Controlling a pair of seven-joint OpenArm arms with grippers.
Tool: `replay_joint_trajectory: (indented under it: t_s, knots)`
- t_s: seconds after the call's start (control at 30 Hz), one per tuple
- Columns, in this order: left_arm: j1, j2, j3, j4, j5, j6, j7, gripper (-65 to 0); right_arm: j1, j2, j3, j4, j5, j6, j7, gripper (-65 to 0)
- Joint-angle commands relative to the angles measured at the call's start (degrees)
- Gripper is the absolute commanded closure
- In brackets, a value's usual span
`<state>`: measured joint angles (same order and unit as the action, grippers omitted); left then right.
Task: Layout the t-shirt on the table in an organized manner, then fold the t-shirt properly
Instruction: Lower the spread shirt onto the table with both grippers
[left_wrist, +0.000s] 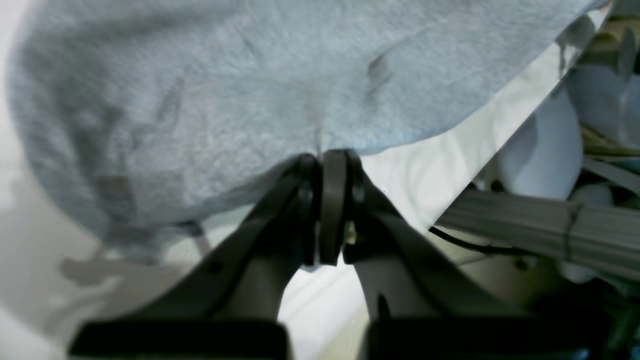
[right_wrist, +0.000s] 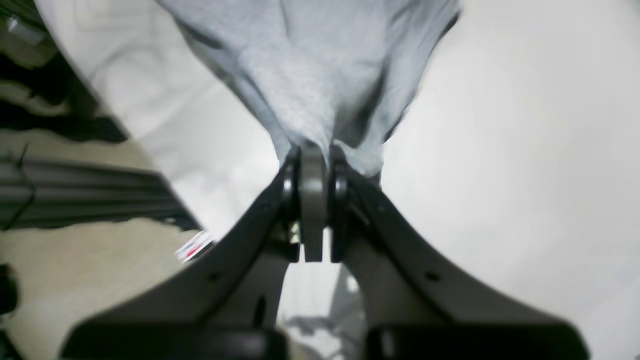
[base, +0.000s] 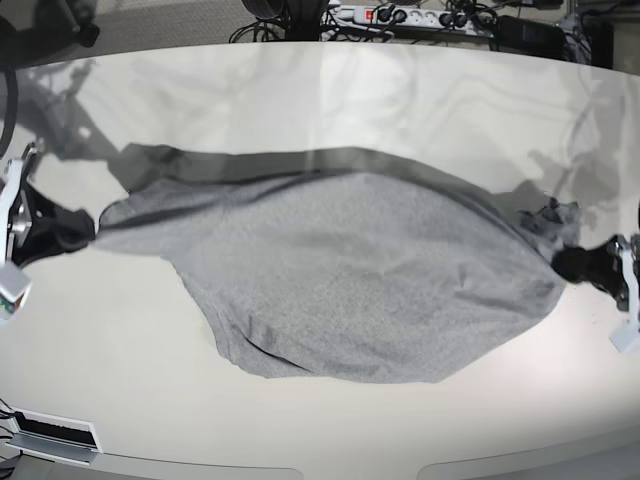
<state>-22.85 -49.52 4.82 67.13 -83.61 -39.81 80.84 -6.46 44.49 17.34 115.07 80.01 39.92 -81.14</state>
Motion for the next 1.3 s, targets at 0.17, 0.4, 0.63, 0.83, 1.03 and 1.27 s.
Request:
replay_joint_trajectory:
  t_s: [0.17,0.4,0.63,0.83,1.03,1.27]
  knots:
    - [3.32,-1.14,-0.76,0.61,-1.39,-0.19,-0.84,0.0,-2.27,-0.68,0.66,0.57,-7.06,0.08,1.14,0.0]
    - [6.78,-2.12,-0.76,0.63,-1.39,-0.19,-0.84,0.0,-3.28,-0.61,0.66,0.57,-9.35,0.08,1.14,0.0]
    - [9.46,-2.1,-0.76,0.66,-1.39,-0.19,-0.84,0.0,-8.7,-0.52,0.66,0.59,-9.31,0.08,1.14,0.0]
    - [12.74,-2.1,-0.74,1.05,-1.39,-0.19,-0.84,0.0,-12.79,-0.52,0.66,0.59,-9.35,0.08,1.14,0.0]
    - [17.68,-2.49,-0.66,6.86,-1.39,-0.19,-0.84,0.0,-15.8,-0.55,0.66,0.59,-9.35,0.08,1.14,0.0]
    - [23.28,-8.52,-0.66,17.9,-1.39,-0.19,-0.84,0.0,-16.55,-0.46,0.66,0.59,-9.35,0.08,1.14,0.0]
